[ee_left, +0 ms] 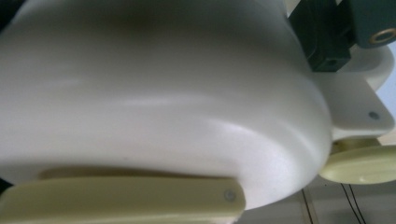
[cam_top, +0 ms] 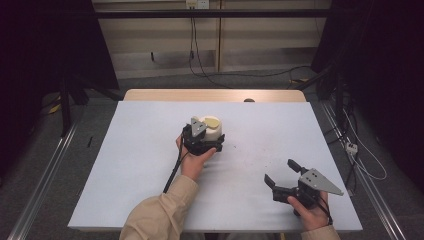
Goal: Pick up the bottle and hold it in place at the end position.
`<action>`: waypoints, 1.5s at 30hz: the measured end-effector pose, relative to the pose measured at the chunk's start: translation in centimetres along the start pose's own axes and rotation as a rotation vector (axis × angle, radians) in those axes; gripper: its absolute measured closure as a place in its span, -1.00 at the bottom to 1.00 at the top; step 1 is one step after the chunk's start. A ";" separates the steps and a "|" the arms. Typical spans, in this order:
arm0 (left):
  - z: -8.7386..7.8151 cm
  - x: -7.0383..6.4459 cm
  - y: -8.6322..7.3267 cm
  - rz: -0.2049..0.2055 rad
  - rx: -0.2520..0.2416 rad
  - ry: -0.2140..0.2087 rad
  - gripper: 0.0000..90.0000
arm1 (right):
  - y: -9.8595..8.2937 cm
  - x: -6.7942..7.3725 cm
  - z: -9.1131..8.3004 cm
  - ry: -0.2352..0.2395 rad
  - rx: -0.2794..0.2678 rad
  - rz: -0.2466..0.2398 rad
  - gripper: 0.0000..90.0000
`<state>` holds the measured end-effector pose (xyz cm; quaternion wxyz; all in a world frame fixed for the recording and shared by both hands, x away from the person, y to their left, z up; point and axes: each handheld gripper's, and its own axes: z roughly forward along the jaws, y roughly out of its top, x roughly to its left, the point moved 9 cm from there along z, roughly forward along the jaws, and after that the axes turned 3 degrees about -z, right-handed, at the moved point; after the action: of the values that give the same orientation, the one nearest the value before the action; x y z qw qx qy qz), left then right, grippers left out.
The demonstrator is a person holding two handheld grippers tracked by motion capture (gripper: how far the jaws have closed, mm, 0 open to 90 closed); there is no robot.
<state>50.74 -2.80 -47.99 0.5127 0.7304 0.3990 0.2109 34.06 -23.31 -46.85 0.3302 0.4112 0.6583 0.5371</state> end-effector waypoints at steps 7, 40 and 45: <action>0.3 -0.1 -0.2 0.000 0.004 0.000 -0.88 | 0.0 0.0 0.0 -0.001 0.001 0.002 -0.92; 1.6 -1.4 0.1 0.044 0.007 0.001 -0.88 | 0.0 0.0 0.0 0.003 -0.002 0.006 -0.92; 1.6 -1.5 0.1 0.044 0.001 -0.005 -0.88 | 0.0 0.0 0.0 0.005 -0.001 0.003 -0.92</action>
<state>51.11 -4.93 -48.36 0.5083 0.7398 0.3818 0.2202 34.03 -23.29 -46.87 0.3281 0.4107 0.6584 0.5387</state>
